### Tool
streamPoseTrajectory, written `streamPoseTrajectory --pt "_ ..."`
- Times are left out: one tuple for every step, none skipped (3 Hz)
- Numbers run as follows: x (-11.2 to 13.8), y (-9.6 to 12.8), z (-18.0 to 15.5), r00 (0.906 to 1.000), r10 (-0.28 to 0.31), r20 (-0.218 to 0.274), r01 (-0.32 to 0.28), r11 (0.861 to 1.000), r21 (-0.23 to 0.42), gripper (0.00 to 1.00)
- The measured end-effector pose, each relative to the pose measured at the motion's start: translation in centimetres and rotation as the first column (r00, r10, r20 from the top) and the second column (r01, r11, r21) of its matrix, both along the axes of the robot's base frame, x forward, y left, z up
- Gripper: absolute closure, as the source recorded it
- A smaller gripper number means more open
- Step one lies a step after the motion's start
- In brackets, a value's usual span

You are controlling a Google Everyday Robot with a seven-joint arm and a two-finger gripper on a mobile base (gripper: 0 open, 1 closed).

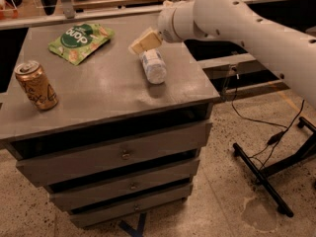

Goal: Move green rice chip bag near orange can

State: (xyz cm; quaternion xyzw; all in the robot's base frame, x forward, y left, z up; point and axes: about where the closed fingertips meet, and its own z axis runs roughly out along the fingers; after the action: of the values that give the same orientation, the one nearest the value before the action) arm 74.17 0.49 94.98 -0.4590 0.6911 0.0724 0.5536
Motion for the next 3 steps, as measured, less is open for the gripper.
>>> streamPoseTrajectory --pt "4.0 1.7 -1.3 0.9986 0.017 0.051 -0.015 0.999 -0.034 0.0" --pt "7.3 2.6 -1.9 0.9997 0.007 0.022 -0.007 1.0 -0.011 0.0" --pt "10.1 3.3 -2.1 0.9988 0.012 -0.048 -0.009 0.999 0.051 0.0"
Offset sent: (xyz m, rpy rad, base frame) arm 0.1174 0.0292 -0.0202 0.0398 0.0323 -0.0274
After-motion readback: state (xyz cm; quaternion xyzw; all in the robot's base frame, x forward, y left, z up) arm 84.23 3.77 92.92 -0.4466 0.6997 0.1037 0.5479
